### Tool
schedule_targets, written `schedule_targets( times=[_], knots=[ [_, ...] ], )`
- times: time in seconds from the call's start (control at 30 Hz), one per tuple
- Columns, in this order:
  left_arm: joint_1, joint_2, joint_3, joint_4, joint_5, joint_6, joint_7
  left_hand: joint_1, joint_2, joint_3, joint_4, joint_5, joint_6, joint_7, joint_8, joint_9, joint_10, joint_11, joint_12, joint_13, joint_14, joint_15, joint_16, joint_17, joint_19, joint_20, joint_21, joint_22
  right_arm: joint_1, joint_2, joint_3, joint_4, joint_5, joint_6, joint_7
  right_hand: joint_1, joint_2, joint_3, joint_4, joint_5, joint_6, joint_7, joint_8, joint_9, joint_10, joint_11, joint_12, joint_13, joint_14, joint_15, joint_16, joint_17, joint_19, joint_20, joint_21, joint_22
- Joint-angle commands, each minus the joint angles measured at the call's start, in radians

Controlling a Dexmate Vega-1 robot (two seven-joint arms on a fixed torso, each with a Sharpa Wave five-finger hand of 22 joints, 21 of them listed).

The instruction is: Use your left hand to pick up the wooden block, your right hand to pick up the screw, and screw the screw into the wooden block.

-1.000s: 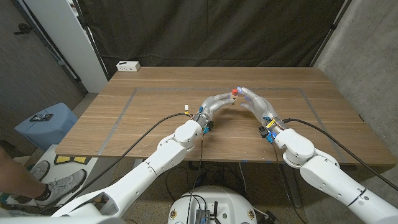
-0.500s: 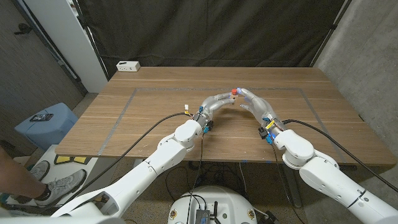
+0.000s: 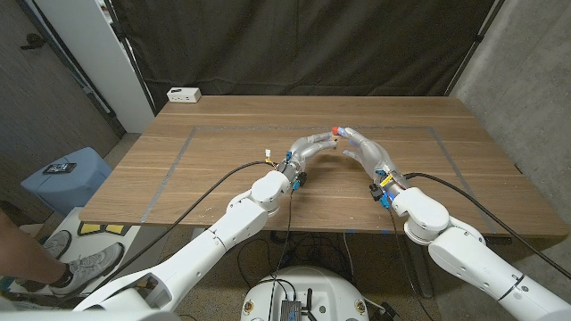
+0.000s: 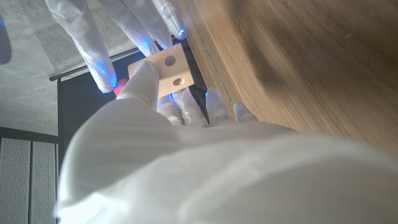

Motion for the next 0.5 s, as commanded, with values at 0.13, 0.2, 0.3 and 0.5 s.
schedule_targets(
  times=[0.13,0.2,0.3,0.5],
  knots=[
    [-0.001,-0.003,-0.002,0.009,0.0,-0.006,0.003,0.003,0.01,0.006,0.003,0.008,0.019,0.008,0.005,0.002,0.009,0.002,0.009,0.002,0.009,-0.06,0.006,0.002,0.005,0.006,0.004,0.004,0.003,0.005,-0.006,-0.001,-0.008,0.011,0.005,-0.004,0.005,0.004,-0.002,-0.001,0.009,-0.002,0.003,0.0,0.0,0.0,0.008,0.003,-0.017,-0.001,0.006,0.003,0.005,0.003,0.006,0.003],
    [-0.002,-0.004,-0.002,0.011,-0.001,-0.007,0.002,0.005,0.009,0.006,0.001,0.009,0.018,0.009,0.004,0.002,0.01,0.001,0.009,0.002,0.009,-0.061,0.006,0.001,0.005,0.006,0.004,0.004,0.004,0.007,-0.006,0.0,-0.009,0.012,0.003,-0.003,0.005,0.004,-0.002,-0.001,0.009,-0.002,0.003,0.0,0.0,-0.001,0.008,0.003,-0.017,-0.001,0.006,0.003,0.005,0.003,0.006,0.003],
    [-0.005,-0.005,-0.001,0.015,0.001,-0.01,-0.001,0.005,0.008,0.006,0.001,0.008,0.018,0.008,0.004,0.002,0.009,0.002,0.009,0.002,0.009,-0.061,0.006,0.001,0.005,0.006,0.004,0.004,0.006,0.009,-0.005,0.002,-0.009,0.013,0.001,-0.003,0.005,0.004,-0.002,-0.001,0.01,-0.003,0.002,0.0,0.0,0.0,0.008,0.003,-0.017,-0.001,0.006,0.003,0.006,0.003,0.006,0.003],
    [-0.01,-0.006,0.0,0.02,0.001,-0.011,-0.005,0.007,0.007,0.005,0.0,0.008,0.017,0.012,0.004,0.002,0.01,0.002,0.009,0.002,0.008,-0.06,0.005,0.001,0.005,0.005,0.004,0.004,0.006,0.013,0.004,0.005,-0.008,0.014,-0.011,-0.003,0.005,0.004,-0.002,-0.001,0.009,-0.003,0.001,0.0,0.001,0.001,0.008,0.003,-0.016,0.0,0.006,0.003,0.006,0.003,0.006,0.003]
  ],
)
